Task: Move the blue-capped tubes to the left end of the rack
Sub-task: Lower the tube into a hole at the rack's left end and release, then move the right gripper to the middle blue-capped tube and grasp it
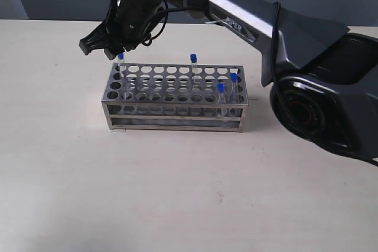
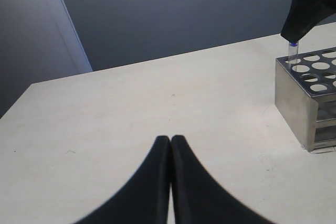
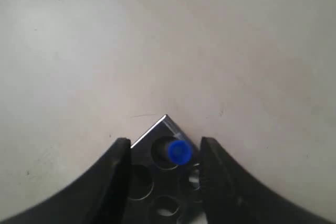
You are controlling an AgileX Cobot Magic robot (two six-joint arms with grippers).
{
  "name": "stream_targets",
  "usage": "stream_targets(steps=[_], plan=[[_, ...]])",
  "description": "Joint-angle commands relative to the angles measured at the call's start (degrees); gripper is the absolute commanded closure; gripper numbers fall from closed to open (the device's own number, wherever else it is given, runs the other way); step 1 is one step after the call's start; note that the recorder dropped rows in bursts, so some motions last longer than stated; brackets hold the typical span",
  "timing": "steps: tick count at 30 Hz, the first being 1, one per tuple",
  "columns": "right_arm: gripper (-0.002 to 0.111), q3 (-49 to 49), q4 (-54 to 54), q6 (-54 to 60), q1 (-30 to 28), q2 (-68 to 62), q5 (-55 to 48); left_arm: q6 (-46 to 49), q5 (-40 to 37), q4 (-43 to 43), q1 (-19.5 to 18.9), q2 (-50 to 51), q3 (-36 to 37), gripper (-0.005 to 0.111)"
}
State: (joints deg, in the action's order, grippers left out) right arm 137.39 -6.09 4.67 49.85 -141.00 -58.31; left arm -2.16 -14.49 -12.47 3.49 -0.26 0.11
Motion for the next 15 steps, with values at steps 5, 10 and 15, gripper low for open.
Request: stream_targets(steps=[5, 10, 15], plan=[[0.066, 0.07, 0.50, -0.48, -0.08, 2.13, -7.50, -0.19, 0.78, -0.23, 0.17, 0.26, -0.11, 0.106], [0.066, 0.07, 7.50, -4.14, -0.08, 5.62, -10.41, -0.19, 0.78, -0.23, 0.17, 0.26, -0.11, 0.106], [0.066, -0.77, 22.28, -10.74, -0.48, 8.21, -11.65, -0.19, 0.78, -0.23, 0.17, 0.26, -0.11, 0.106]])
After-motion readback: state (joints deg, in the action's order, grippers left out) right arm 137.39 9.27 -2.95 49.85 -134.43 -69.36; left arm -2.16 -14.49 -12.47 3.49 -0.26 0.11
